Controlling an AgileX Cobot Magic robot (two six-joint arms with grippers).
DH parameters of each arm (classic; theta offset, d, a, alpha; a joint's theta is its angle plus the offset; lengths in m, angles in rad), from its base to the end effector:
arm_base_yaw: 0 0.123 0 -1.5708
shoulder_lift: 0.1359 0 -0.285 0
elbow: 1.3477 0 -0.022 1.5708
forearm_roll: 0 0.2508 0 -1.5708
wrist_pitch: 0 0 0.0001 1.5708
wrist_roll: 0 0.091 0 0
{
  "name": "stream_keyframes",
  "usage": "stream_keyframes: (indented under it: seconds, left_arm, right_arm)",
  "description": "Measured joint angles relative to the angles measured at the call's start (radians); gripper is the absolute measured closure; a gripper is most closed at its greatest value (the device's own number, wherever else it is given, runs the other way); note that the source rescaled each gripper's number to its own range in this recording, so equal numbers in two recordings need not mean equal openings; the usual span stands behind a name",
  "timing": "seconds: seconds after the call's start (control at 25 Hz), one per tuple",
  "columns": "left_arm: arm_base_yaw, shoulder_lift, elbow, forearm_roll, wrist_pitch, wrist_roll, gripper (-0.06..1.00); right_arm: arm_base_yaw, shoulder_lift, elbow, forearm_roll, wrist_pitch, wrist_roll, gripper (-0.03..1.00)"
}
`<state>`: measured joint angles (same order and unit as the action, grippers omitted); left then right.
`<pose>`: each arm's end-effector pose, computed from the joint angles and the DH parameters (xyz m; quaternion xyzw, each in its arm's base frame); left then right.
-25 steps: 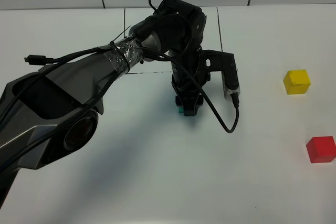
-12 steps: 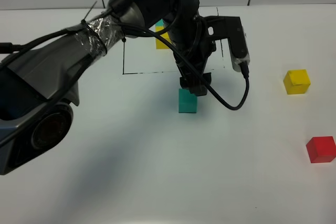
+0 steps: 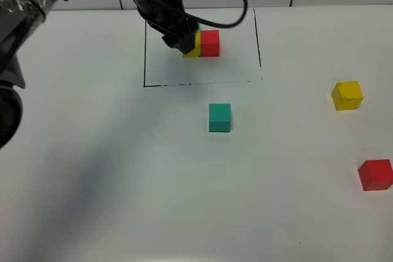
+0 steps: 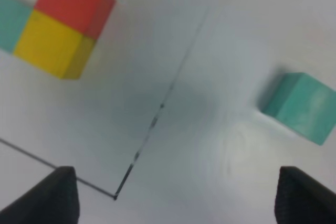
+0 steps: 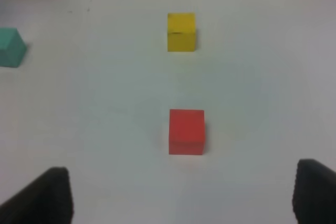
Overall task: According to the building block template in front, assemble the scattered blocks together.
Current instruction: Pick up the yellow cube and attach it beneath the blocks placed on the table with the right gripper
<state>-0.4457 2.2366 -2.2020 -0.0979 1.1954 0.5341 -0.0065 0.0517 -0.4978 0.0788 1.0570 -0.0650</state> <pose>0.4401 -0.2195 0.2739 0.4523 0.8649 -0.0389 0.2140 0.0035 0.0062 0.2772 -0.0257 0.8650 0.0215 0.5007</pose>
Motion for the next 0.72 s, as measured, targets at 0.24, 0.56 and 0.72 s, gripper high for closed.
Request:
stream_keyframes:
  seconds: [0.24,0.56,0.72]
  left_arm:
    - [0.141,-0.090,0.001,0.012,-0.001,-0.113,-0.03]
    - [0.329,-0.311,0.244,0.008,-0.026,-0.164,-0.03]
    - [0.406,-0.451,0.469,-0.009,-0.137,-0.196,-0.03]
  right_arm:
    - [0.000,0.000,0.000,0.000,0.000,0.000,0.23]
    - [0.000,0.000,0.000,0.002,0.000,0.000,0.23]
    - [0.000,0.000,0.000,0.003,0.000,0.000,0.23]
